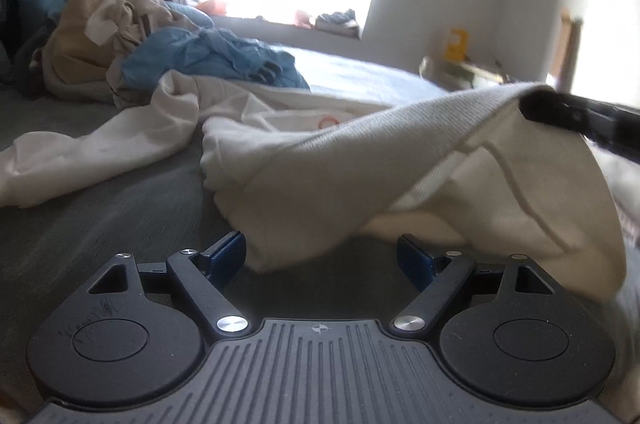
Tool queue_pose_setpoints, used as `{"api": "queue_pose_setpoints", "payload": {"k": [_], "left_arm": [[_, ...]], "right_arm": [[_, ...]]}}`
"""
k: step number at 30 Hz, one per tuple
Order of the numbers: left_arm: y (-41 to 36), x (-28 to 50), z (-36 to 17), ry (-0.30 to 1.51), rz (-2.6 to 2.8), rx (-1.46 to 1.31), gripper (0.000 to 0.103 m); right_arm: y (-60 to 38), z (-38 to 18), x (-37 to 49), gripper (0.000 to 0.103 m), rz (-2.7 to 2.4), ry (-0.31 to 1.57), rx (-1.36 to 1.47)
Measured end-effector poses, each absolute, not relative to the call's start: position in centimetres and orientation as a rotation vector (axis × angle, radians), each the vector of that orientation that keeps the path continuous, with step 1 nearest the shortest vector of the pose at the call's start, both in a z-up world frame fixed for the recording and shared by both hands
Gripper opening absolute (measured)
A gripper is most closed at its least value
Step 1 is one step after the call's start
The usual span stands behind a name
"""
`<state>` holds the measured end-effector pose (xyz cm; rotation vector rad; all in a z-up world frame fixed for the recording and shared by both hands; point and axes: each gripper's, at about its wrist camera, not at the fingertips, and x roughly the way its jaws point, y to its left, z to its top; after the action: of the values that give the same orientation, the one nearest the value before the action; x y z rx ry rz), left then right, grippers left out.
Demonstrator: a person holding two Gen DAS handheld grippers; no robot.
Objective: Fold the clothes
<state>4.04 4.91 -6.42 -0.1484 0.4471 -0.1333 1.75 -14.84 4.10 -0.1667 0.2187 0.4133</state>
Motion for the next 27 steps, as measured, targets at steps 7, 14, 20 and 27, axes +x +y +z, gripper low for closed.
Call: {"api": "queue_pose_setpoints", "payload": {"k": [7,14,20,27], "left_arm": [[4.1,6.3,-7.6,0.419,0.064,-0.049,0.073],[3.9,9.7,-7.7,0.445,0.088,-0.102,0.007],[5.3,6.2,-5.1,0.409,0.027,-0.183,0.000],[9.4,-1.9,1.4,0.344,-0.161,-0.328,0.000]], "right_arm": [[-16.2,6.1,3.1,0.002,0.409,0.165,-0.094],[-18.0,7.0,5.4,0.002,0.390,0.142,-0.044],[-19.0,7.2,6.9,0.002,0.357,0.147,-0.061],[-18.2,9.9,6.3,0.002,0.377,0.063,-0.165]]}}
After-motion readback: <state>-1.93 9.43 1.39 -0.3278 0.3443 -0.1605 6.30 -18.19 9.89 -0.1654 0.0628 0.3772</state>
